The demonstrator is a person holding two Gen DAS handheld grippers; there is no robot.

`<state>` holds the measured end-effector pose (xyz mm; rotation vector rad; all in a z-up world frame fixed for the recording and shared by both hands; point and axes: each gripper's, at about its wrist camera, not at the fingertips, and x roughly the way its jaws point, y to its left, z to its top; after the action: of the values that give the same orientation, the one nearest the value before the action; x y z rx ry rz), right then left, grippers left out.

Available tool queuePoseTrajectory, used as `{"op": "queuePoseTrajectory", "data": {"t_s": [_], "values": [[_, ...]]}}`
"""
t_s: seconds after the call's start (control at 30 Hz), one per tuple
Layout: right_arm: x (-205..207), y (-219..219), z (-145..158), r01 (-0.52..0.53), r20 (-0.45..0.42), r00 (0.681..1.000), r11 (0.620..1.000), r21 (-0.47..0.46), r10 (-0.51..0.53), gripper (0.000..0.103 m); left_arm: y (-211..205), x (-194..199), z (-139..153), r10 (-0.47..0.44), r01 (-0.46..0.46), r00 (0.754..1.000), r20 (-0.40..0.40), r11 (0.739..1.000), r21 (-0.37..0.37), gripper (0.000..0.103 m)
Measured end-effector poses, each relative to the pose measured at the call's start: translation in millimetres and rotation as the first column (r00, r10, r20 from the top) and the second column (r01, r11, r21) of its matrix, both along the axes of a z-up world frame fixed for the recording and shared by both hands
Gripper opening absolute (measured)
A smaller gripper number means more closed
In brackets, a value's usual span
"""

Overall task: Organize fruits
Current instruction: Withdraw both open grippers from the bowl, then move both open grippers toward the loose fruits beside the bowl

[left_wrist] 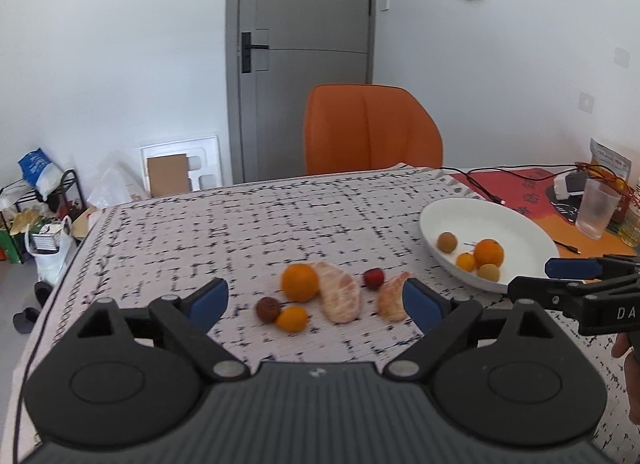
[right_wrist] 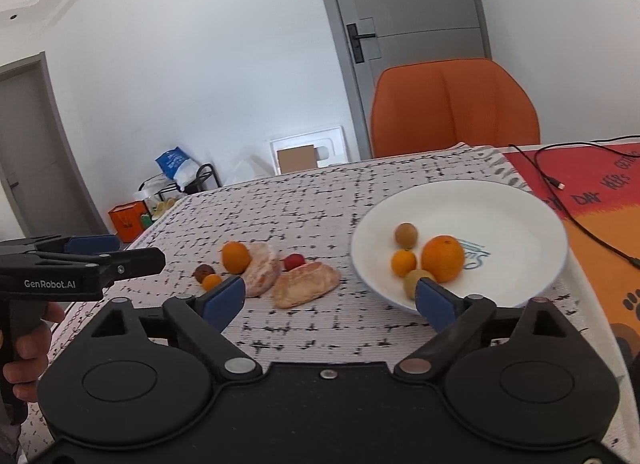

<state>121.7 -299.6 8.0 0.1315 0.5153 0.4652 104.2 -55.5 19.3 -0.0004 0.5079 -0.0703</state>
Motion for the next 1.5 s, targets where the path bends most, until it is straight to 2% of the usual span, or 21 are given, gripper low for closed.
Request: {"op": "queuePoseTrajectory", "data": {"t_s": [0.23, 0.33, 0.8, 1.13, 1.27, 1.4, 1.5], "values": [[-3, 16, 2, -0.034, -0.007, 0.999, 0.999, -0.003, 0.034, 0.098, 19, -11, 0, 0.034, -0.034, 0.999, 0.003, 0.999, -0.013, 0.097], [-5, 22, 3, -0.043, -0.006, 0.999, 0.999, -0.005, 0.043, 0.103, 25, -16, 0, 0.046, -0.046, 0.999, 0.006, 0.999, -0.020, 0.097], [-9, 38, 0, -0.071, -0.024, 0.997, 0.997, -0.014, 0.070, 0.103, 45, -29, -4, 0.060, -0.060, 0.998, -0.003, 0.997, -0.042, 0.097], [-6, 41, -5, -0.070, -0.020, 0.997, 0.997, -0.024, 0.069, 0.102, 48, -24, -11, 0.038, -0.039, 0.999, -0.010, 0.998, -0.055, 0.097], [-1, 44, -8, -0.077, -0.033, 0.997, 0.997, -0.029, 0.076, 0.096, 48, -19, -15, 0.047, -0.048, 0.999, -0.015, 0.997, -0.054, 0.095], [4, 48, -12, -0.080, -0.040, 0.996, 0.996, -0.041, 0.079, 0.096, 49, -13, -20, 0.045, -0.046, 0.999, -0.021, 0.997, -0.066, 0.093], [10, 50, -16, -0.079, -0.049, 0.996, 0.996, -0.044, 0.077, 0.096, 48, -8, -23, 0.037, -0.039, 0.999, -0.026, 0.997, -0.069, 0.085]]}}
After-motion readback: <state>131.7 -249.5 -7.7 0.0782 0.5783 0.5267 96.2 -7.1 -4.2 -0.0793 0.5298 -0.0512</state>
